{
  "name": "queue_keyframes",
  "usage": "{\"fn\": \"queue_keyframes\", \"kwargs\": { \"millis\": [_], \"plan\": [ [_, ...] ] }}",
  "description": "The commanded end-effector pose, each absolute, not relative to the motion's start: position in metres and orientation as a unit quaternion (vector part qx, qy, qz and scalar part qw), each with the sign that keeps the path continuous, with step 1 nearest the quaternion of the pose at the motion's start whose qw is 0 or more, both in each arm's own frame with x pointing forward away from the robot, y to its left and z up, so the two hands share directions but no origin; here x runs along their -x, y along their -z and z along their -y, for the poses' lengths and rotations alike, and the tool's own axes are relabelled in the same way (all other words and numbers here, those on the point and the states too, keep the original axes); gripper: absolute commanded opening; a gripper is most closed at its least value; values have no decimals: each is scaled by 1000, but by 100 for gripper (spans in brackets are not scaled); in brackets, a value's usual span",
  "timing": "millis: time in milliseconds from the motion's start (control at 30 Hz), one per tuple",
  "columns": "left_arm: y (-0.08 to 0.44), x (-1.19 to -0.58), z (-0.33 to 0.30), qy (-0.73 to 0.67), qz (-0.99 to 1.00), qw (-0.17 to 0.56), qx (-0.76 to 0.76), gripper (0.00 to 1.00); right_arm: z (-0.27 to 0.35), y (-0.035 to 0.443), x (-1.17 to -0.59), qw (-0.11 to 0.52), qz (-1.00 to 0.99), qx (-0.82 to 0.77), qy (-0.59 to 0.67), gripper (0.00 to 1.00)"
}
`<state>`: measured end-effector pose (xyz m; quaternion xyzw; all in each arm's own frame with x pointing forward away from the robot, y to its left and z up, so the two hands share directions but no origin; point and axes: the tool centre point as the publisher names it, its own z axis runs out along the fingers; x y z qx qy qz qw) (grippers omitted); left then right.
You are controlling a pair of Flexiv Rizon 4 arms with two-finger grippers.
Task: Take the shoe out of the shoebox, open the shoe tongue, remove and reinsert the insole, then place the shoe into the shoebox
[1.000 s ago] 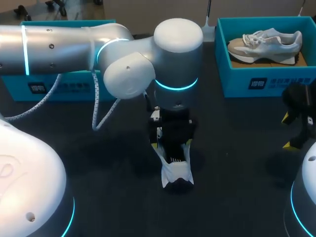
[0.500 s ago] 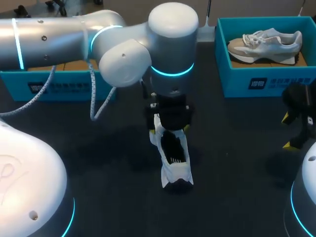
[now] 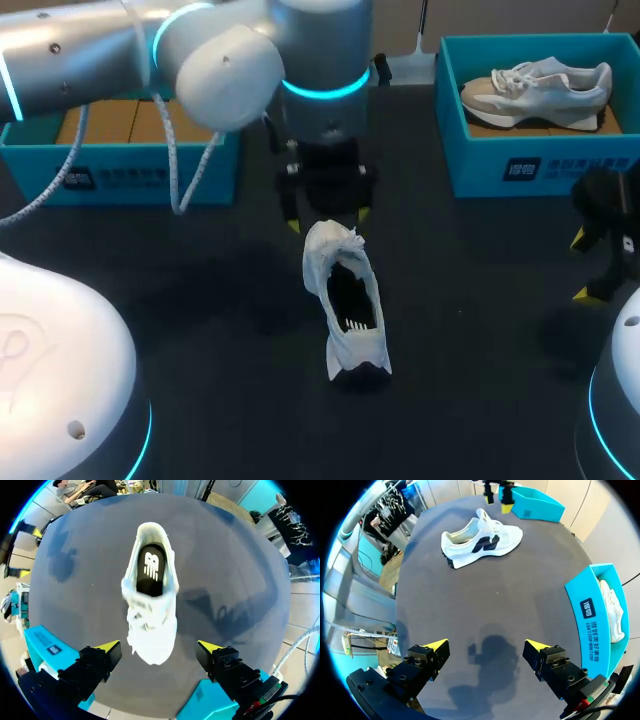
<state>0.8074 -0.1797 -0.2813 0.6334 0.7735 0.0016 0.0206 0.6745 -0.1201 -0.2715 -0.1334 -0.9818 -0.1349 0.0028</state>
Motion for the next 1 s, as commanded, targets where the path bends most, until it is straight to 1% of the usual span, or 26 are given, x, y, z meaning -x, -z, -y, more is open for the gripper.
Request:
{"fn": "queue_keyframes", "kwargs": {
  "millis": [33, 100, 133, 167, 200, 233, 300, 333, 600, 633, 700, 767, 833, 1000],
  "plan": [
    [271, -818, 177, 3, -774, 22, -632, 100, 120, 271, -673, 2, 982, 134, 133, 100],
    [270, -820, 178, 6, -772, 22, -636, 50, 120, 271, -673, 2, 982, 134, 133, 100],
    [270, -820, 179, 12, -768, 18, -640, 45, 120, 271, -673, 2, 982, 134, 133, 100],
    [270, -821, 180, 11, -767, 16, -641, 35, 120, 271, -673, 2, 982, 134, 133, 100],
    [271, -821, 181, 11, -766, 16, -642, 28, 120, 271, -673, 2, 982, 134, 133, 100],
    [272, -821, 182, 11, -763, 13, -646, 28, 120, 271, -673, 2, 982, 134, 133, 100],
    [274, -821, 184, 13, -760, 12, -649, 12, 120, 271, -673, 2, 982, 134, 133, 100],
    [276, -819, 185, 15, -759, 10, -651, 8, 120, 271, -673, 2, 982, 134, 133, 100],
    [293, -802, 195, 32, -752, -2, -659, 10, 120, 271, -673, 2, 982, 134, 133, 100],
    [296, -800, 196, 34, -750, -4, -660, 15, 120, 271, -673, 2, 982, 134, 133, 100],
    [304, -794, 199, 38, -747, -12, -664, 17, 120, 271, -673, 2, 982, 134, 133, 100],
    [310, -789, 201, 45, -744, -18, -666, 16, 120, 271, -673, 2, 982, 134, 133, 100],
    [314, -784, 202, 47, -743, -19, -667, 13, 120, 271, -673, 2, 982, 134, 133, 100],
    [328, -765, 204, 57, -737, -31, -673, 14, 120, 271, -673, 2, 982, 134, 133, 100]
  ]
}}
